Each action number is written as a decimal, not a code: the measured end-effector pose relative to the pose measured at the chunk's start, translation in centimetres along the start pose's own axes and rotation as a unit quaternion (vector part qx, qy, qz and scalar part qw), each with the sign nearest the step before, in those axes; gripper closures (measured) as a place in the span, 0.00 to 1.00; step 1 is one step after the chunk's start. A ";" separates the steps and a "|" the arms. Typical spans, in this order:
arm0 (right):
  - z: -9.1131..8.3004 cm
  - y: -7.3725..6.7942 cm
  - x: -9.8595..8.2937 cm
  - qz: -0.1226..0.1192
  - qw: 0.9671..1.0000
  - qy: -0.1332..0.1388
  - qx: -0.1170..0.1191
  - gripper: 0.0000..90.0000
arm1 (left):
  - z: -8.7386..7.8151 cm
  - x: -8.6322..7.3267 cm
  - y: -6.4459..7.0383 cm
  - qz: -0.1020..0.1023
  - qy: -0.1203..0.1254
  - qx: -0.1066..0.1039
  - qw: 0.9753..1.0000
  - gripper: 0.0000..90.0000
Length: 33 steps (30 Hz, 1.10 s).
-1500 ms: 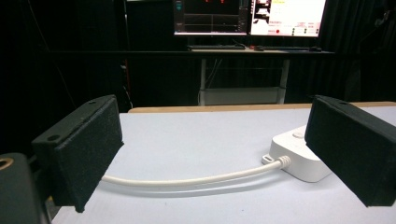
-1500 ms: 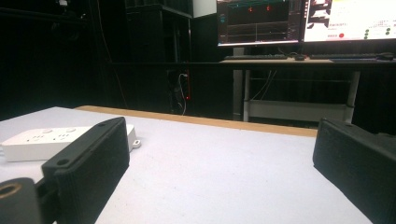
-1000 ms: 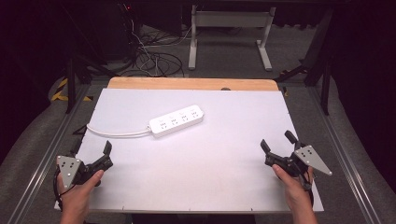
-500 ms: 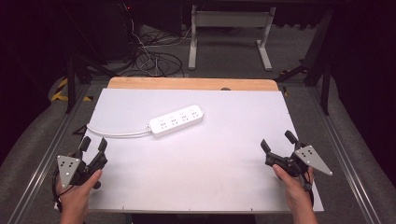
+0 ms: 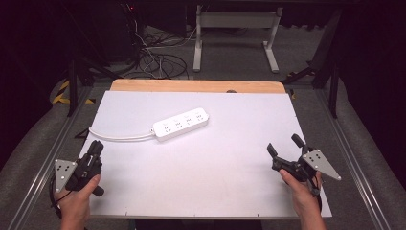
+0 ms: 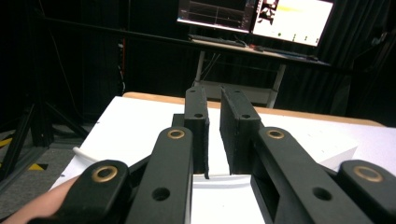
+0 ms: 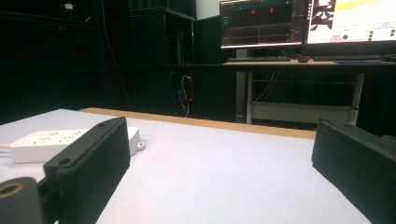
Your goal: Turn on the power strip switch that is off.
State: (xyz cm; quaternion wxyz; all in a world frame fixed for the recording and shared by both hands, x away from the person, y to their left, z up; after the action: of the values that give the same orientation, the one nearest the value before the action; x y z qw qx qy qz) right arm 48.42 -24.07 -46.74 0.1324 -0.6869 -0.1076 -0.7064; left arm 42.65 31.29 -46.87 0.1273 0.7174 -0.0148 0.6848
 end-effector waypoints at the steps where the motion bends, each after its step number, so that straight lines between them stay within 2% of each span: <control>1: 0.0 0.0 0.0 0.000 1.000 0.000 0.000 0.05 | 0.0 0.0 0.1 -0.001 -0.004 -0.001 1.000 0.90; 4: 0.0 0.0 0.0 0.000 1.000 0.000 0.000 0.05 | 0.1 0.1 0.2 0.002 -0.020 -0.017 1.000 0.96; 6: 0.0 0.0 0.0 0.001 1.000 0.000 0.001 0.05 | 0.1 0.2 0.1 0.007 -0.037 -0.035 0.999 0.98; 9: -0.1 0.0 0.0 0.001 1.000 0.000 0.001 0.05 | 0.1 0.6 -0.2 -0.006 -0.047 -0.039 0.998 1.00; 11: -0.1 0.0 0.1 0.003 1.000 0.001 0.000 0.05 | 0.0 0.8 -0.3 -0.002 -0.053 -0.041 0.998 1.00; 15: -0.2 0.1 0.1 0.004 1.000 0.001 0.000 0.05 | 0.0 1.2 -0.4 -0.009 -0.061 -0.043 0.997 1.00; 21: -0.1 0.0 0.0 0.004 1.000 0.000 0.003 0.05 | 0.2 1.5 0.3 0.013 -0.071 -0.049 0.996 1.00; 29: 0.0 -0.2 -0.2 0.001 1.000 -0.003 0.007 0.05 | 1.0 1.5 1.4 0.027 -0.086 -0.061 0.994 1.00; 31: 0.0 -0.2 -0.2 0.000 1.000 -0.004 0.006 0.05 | 1.3 1.8 1.6 0.039 -0.090 -0.061 0.993 1.00; 33: 0.0 -0.2 -0.2 0.000 1.000 -0.005 0.006 0.05 | 1.5 2.4 1.9 0.042 -0.087 -0.063 0.993 1.00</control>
State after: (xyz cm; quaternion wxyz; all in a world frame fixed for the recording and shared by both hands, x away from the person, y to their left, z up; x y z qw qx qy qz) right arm 48.35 -23.91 -46.95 0.1356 -0.6894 -0.1124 -0.7026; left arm 43.90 29.53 -44.20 0.1419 0.7637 -0.0987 0.6220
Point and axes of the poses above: each handheld gripper's, and its own axes: z roughly forward along the jaws, x roughly out of its top, y roughly to its right, the point moved 7 cm from there along z, roughly forward along the jaws, and after that the axes turned 5 degrees about -x, right-handed, at the moved point
